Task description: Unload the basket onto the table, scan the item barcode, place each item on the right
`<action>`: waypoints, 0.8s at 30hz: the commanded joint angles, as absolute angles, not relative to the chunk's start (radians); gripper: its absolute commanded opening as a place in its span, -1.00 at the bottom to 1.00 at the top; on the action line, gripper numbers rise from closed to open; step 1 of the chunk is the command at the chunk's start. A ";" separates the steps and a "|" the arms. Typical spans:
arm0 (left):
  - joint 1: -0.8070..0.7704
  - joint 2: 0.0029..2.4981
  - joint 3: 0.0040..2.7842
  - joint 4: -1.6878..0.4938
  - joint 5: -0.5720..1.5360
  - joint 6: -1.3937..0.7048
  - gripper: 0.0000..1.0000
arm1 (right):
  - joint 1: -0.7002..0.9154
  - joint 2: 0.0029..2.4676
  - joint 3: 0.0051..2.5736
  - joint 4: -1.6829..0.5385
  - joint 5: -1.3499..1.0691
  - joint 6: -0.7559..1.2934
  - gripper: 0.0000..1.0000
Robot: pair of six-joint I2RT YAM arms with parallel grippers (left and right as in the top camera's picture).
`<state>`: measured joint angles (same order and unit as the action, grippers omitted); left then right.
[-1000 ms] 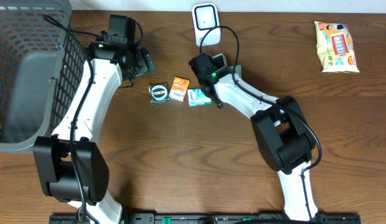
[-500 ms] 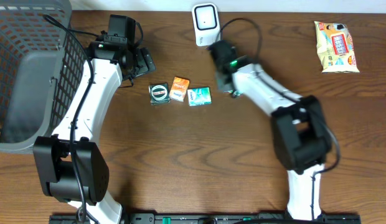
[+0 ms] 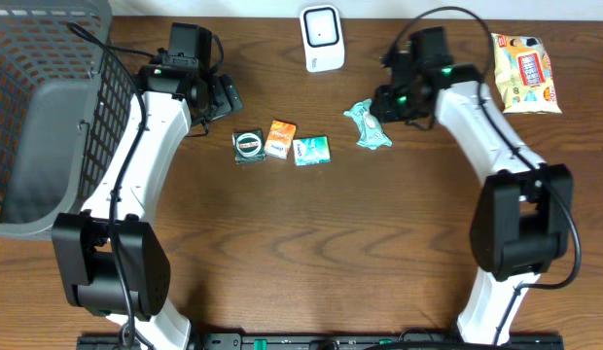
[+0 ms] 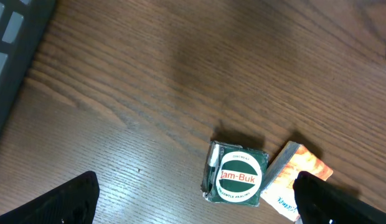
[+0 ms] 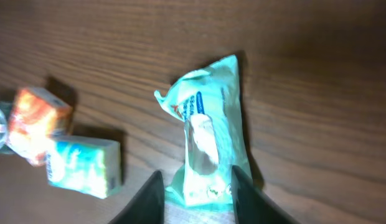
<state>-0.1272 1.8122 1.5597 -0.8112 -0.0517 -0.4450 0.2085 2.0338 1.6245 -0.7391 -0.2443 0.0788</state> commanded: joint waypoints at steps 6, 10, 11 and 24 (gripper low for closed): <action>-0.128 1.817 1.567 -0.815 -0.061 -0.447 0.96 | 0.407 2.106 1.622 -0.729 0.270 0.046 -0.02; -0.128 1.817 1.567 -0.815 -0.061 -0.447 0.96 | 0.456 2.178 1.622 -0.710 0.421 0.048 0.04; -0.128 1.817 1.567 -0.815 -0.061 -0.447 0.96 | 0.461 2.191 1.622 -0.706 0.450 0.051 0.06; -0.128 1.817 1.567 -0.815 -0.061 -0.447 0.96 | 0.432 2.282 1.626 -0.688 0.371 0.057 -0.98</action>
